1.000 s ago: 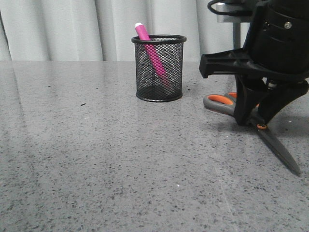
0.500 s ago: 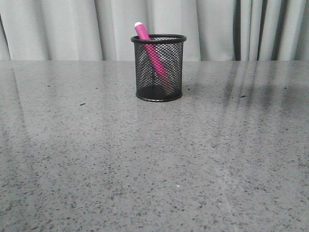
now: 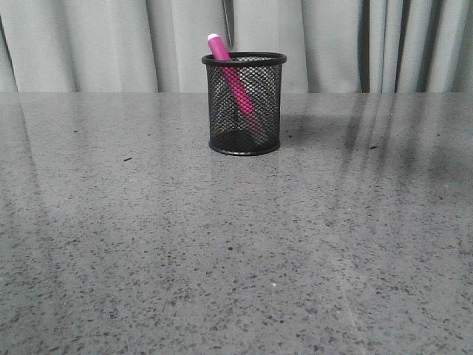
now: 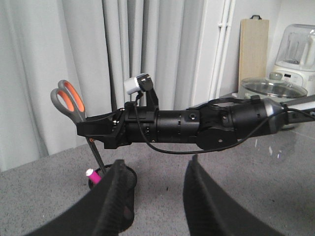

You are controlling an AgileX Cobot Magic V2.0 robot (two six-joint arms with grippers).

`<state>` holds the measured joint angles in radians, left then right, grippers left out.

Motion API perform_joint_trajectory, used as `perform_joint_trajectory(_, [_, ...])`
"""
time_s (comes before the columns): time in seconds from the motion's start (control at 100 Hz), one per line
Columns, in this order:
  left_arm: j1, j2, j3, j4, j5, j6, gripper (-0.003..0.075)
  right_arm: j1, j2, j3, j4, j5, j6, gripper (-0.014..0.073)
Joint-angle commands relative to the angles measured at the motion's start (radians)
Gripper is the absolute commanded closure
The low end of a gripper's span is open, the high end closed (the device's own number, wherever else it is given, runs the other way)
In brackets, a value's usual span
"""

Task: Put pen and scissors into bin
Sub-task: 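Lift the scissors blade-down with the right gripper over the mesh cup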

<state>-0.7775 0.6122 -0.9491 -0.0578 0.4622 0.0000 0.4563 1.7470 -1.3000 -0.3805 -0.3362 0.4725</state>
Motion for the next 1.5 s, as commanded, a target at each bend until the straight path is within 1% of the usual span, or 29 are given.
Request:
perform_joint_trajectory(0.0, [-0.007,0.003,-0.027,0.000,-0.040,0.000,0.0479,-0.008,-0.039,-0.033,-0.006,-0.109,0.000,0.0659])
perform_joint_trajectory(0.05, [-0.007,0.003,-0.027,0.000,-0.032,0.000,0.0479,-0.008,-0.038,-0.026,-0.023,-0.111,-0.002,0.0659])
perform_joint_trajectory(0.15, [-0.007,0.003,-0.027,0.000,-0.032,0.000,0.0479,-0.008,-0.038,0.002,-0.029,-0.146,-0.072,0.0659])
perform_joint_trajectory(0.33, [-0.007,0.003,-0.027,0.003,-0.032,0.000,0.0479,-0.008,-0.038,0.076,-0.025,-0.250,-0.123,0.0659])
perform_joint_trajectory(0.43, [-0.007,0.003,-0.023,0.014,-0.035,0.000,0.0479,-0.008,-0.038,0.110,0.032,-0.272,-0.192,0.0659])
perform_joint_trajectory(0.53, [-0.007,0.003,-0.019,0.018,-0.035,0.000,0.0479,-0.014,-0.038,0.138,0.080,-0.303,-0.233,0.0659])
perform_joint_trajectory(0.66, [-0.007,0.003,-0.018,0.018,-0.033,0.000,0.0479,-0.032,-0.038,0.183,0.128,-0.377,-0.233,0.0659])
perform_joint_trajectory(0.76, [-0.007,0.003,-0.018,0.021,-0.025,0.000,0.0479,-0.045,-0.038,0.232,0.201,-0.429,-0.233,0.0659])
perform_joint_trajectory(0.83, [-0.007,0.003,-0.018,0.021,-0.025,0.000,0.0479,-0.046,-0.038,0.263,0.222,-0.454,-0.233,0.0659])
perform_joint_trajectory(0.97, [-0.007,0.003,-0.018,0.026,-0.028,0.000,0.0479,-0.046,-0.038,0.304,0.222,-0.454,-0.233,0.0659])
perform_joint_trajectory(1.18, [-0.007,0.003,-0.018,0.033,-0.028,0.000,0.0479,-0.046,-0.038,0.323,0.222,-0.448,-0.233,0.0659])
perform_joint_trajectory(1.43, [-0.007,0.003,-0.018,0.033,-0.018,0.000,0.0479,-0.045,-0.038,0.323,0.222,-0.335,-0.233,0.0659])
perform_joint_trajectory(1.49, [-0.007,0.003,-0.018,0.033,-0.018,0.000,0.0479,-0.045,-0.038,0.323,0.222,-0.327,-0.233,0.0659])
